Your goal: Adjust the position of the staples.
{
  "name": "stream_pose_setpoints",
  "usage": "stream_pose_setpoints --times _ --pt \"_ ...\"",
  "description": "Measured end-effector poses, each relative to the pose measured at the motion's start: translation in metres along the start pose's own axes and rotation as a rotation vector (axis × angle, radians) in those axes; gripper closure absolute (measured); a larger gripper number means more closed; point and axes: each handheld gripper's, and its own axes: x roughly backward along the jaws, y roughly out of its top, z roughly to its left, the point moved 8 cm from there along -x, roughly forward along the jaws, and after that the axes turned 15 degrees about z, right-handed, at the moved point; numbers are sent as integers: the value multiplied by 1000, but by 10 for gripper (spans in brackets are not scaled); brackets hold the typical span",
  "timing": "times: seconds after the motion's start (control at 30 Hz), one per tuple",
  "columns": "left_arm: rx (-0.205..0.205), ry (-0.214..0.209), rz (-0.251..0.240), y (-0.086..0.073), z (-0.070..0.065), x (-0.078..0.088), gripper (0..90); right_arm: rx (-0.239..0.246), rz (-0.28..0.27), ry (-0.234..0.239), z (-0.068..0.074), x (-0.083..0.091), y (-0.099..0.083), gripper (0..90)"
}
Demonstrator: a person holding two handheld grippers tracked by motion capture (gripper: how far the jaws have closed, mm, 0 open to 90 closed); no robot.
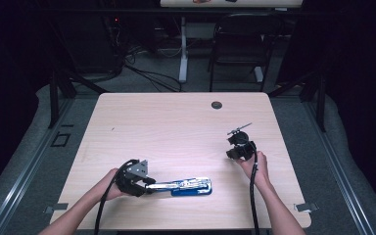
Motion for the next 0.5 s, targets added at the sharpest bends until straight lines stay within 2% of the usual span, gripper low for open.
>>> stream_pose_setpoints --times 0.23,0.37,0.5 --pt "1 1 -1 0 0 0 638 -1 -16 18 2 6 1 784" --pt "3 -1 -2 0 0 0 638 20 -19 15 4 9 1 784" --pt "3 1 -1 0 0 0 638 25 -30 32 8 12 2 784"
